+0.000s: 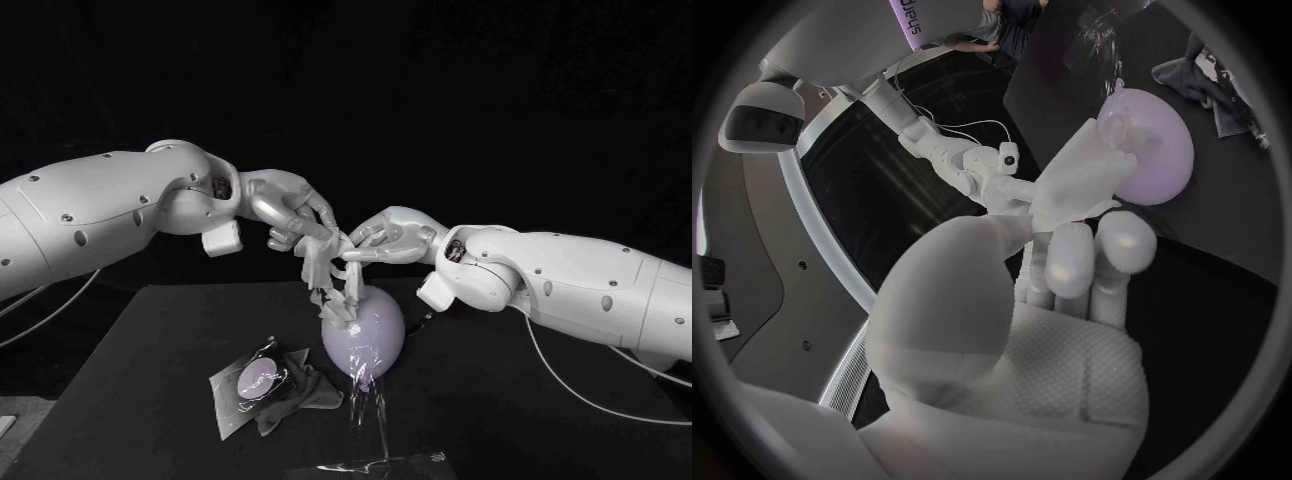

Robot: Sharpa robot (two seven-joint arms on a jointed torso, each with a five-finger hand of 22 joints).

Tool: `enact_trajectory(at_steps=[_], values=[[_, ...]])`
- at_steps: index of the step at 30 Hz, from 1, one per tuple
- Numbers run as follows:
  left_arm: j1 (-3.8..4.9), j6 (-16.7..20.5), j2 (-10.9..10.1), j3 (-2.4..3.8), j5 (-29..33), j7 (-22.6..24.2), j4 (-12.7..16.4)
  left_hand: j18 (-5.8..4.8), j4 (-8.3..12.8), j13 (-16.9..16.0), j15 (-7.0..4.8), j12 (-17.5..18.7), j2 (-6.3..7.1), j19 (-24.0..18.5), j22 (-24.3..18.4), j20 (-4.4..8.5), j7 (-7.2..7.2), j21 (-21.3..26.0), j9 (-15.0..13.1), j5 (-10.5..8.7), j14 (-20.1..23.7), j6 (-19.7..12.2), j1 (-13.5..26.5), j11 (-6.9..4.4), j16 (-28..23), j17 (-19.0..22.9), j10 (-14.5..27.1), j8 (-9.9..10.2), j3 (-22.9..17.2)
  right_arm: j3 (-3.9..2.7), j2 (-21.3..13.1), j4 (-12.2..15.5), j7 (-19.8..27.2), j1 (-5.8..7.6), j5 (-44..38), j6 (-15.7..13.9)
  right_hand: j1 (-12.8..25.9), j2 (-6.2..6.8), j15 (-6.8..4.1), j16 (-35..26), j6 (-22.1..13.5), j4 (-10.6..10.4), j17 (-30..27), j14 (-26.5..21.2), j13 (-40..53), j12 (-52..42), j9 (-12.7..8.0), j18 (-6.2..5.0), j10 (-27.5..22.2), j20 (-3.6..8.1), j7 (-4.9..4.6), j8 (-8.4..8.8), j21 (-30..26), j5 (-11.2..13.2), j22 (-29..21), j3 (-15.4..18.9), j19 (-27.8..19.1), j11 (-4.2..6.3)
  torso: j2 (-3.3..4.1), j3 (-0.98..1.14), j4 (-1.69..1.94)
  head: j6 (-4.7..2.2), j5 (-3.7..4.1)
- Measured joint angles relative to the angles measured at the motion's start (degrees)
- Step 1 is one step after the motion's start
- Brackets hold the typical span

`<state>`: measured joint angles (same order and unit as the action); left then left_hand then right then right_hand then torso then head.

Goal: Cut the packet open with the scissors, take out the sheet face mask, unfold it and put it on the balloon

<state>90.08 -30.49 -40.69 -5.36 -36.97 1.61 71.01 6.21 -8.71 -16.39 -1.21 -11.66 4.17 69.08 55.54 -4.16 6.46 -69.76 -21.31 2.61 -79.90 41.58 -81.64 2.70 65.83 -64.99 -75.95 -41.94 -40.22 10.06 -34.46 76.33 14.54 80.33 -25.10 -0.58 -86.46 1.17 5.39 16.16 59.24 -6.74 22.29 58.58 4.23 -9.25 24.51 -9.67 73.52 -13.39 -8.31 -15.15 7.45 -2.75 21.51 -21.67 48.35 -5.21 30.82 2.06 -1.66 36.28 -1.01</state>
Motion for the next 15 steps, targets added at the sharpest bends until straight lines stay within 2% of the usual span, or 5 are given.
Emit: enact_trajectory(at_steps=[5, 9, 11, 13, 15], values=[[-0.23, 3.69, 0.32, -0.35, 0.14, 0.62, -0.03, 3.07, -0.55, -1.51, 1.60, 0.16, 0.54, -14.83, -16.61, -1.41, -0.21, 12.41, 0.00, -0.01, 12.03, 1.65, -0.41, 1.25, -12.63, 10.69, 6.41, 2.25, 0.74, -0.09, -0.40, 0.53, 0.22, 0.63, 1.01, -0.64, 0.60, 0.60, -0.11, 0.16, 0.16, 0.43, 0.19, 0.54, -0.01, 0.00, 0.51, 0.03, 0.81, 0.38, 0.17, -0.81, 0.19, 0.03, 0.12, -0.89, 0.58, 0.39, -0.01, 0.00, 0.00, -0.13, -0.03], [-0.56, 6.88, 0.38, -0.59, 0.44, 1.25, -0.17, 3.23, -0.48, -4.50, 4.44, -2.17, 0.42, -23.12, -19.79, -3.44, -0.01, 18.02, 0.00, 0.03, 26.50, 2.52, -0.79, 3.26, -20.71, 14.86, 14.12, 3.65, 2.42, -0.18, -0.76, 0.89, 0.29, 1.05, 1.53, -0.78, 0.75, 0.74, -0.27, 0.16, 0.15, 0.59, 0.26, 0.71, -0.01, 0.00, 0.61, 0.05, 1.02, 0.38, 0.17, -1.06, 0.19, 0.12, 0.12, -1.37, 0.58, 0.19, -0.01, -0.01, 0.02, -0.30, -0.04], [-0.74, 8.32, 0.38, -0.68, 0.75, 1.58, -0.27, 2.59, -0.71, -5.84, 6.15, -3.34, 0.21, -26.07, -20.55, -4.28, 0.24, 20.04, 0.00, 0.03, 33.04, 2.86, -1.00, 4.47, -24.04, 16.30, 17.53, 3.82, 2.94, -0.24, -0.93, 0.95, 0.30, 1.22, 1.71, -0.79, 0.75, 0.74, -0.27, 0.16, 0.15, 0.69, 0.26, 0.70, -0.02, 0.00, 0.62, 0.07, 1.23, 0.57, 0.17, -1.06, 0.19, 0.12, 0.12, -1.47, 0.77, 0.38, -0.01, -0.01, 0.03, -0.34, -0.04], [-1.02, 9.97, 0.35, -0.76, 1.26, 2.00, -0.40, 0.81, -0.68, -7.58, 9.10, -4.85, -0.13, -30.41, -22.04, -5.69, 0.64, 23.54, 0.00, 0.03, 42.95, 3.27, -1.35, 6.45, -28.86, 18.30, 22.50, 4.06, 3.59, -0.26, -1.15, 0.95, 0.29, 1.52, 1.87, -0.79, 0.75, 0.75, -0.27, 0.16, 0.14, 0.89, 0.25, 0.70, -0.02, 0.01, 0.83, 0.11, 1.35, 0.57, 0.17, -1.24, 0.18, 0.13, 0.12, -1.68, 0.77, 0.45, -0.01, -0.01, 0.03, -0.43, -0.07], [-1.37, 11.46, 0.23, -0.82, 1.97, 2.45, -0.53, -0.67, -0.69, -9.62, 11.07, -7.36, -0.56, -34.01, -23.87, -7.00, 0.66, 27.32, 0.00, 0.03, 49.79, 3.28, -1.79, 7.78, -31.60, 19.74, 26.65, 4.23, 4.34, -0.30, -1.41, 0.90, 0.27, 1.96, 1.99, -0.77, 0.90, 0.89, -0.27, 0.16, 0.14, 0.97, 0.26, 0.70, -0.02, 0.00, 0.85, 0.29, 1.36, 0.57, 0.17, -1.40, 0.18, 0.13, 0.13, -1.92, 0.76, 0.45, -0.01, -0.01, 0.02, -0.52, -0.08]])
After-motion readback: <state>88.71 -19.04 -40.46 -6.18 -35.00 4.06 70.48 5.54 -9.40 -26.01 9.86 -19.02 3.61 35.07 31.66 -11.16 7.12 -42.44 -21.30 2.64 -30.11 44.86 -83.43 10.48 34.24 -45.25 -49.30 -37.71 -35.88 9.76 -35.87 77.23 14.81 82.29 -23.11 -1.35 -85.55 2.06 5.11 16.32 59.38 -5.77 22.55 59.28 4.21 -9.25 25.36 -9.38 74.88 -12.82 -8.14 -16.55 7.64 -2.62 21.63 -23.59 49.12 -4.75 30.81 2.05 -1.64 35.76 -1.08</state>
